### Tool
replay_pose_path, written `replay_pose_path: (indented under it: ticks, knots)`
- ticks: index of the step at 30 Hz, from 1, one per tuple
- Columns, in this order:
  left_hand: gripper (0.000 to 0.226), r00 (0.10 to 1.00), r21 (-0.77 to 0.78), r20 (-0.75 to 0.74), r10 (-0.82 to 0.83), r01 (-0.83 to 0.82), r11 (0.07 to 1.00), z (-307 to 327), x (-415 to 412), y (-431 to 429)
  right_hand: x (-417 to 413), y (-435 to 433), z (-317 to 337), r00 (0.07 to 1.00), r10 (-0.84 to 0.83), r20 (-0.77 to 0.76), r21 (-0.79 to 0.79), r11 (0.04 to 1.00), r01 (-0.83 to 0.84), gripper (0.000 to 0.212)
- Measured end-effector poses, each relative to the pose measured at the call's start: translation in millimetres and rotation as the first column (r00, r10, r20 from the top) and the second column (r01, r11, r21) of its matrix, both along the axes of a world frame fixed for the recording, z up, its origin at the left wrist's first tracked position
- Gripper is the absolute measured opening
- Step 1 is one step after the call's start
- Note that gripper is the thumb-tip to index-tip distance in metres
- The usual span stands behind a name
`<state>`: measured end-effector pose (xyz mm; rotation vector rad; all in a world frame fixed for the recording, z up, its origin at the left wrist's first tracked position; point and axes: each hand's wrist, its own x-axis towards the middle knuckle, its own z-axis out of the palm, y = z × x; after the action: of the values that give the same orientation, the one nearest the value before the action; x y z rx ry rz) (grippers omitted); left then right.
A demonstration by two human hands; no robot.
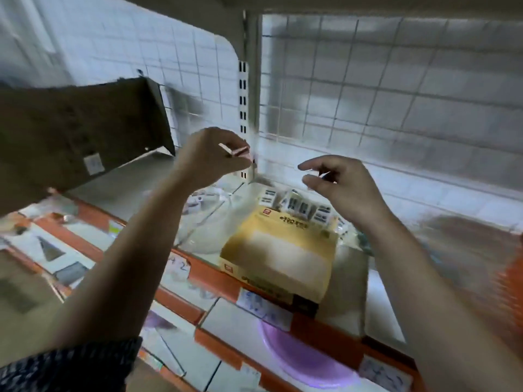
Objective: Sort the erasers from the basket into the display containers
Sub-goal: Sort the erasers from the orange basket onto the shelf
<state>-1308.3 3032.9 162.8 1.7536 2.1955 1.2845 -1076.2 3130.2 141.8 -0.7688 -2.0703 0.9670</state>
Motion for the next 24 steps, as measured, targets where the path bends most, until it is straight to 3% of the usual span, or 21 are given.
replay_pose_path:
  ticks: [7,12,18,22,24]
  knots:
    - [0.029,0.987,-0.12,-0.075,0.142,-0.15,0.981,-42.6,-111.2,-10.3,-90.6,-8.2,-7.7,1.0,0.028,0.007,-0.142,0.99,-0.026,0.008]
    - [0.026,0.981,-0.173,-0.173,0.086,-0.116,0.978,-71.4,-147.1,-1.0,-129.2,7.1,-22.4,0.997,-0.003,0.078,-0.207,0.978,0.019,0.014]
    - [0.023,0.992,-0.226,-0.119,0.033,-0.059,0.972,-87.7,-167.5,7.1,-166.3,17.7,-27.4,0.998,0.015,0.067,-0.234,0.972,0.001,0.009]
    - [0.038,0.993,-0.214,-0.108,0.042,-0.065,0.975,-97.2,-177.0,1.6,-185.8,28.6,-32.8,0.984,0.012,0.177,-0.148,0.989,0.014,0.011]
    - [0.037,0.99,-0.12,-0.097,0.104,-0.115,0.986,-108.1,-179.5,-7.6,-195.9,32.8,-35.8,0.97,0.043,0.238,-0.14,0.99,-0.01,0.012]
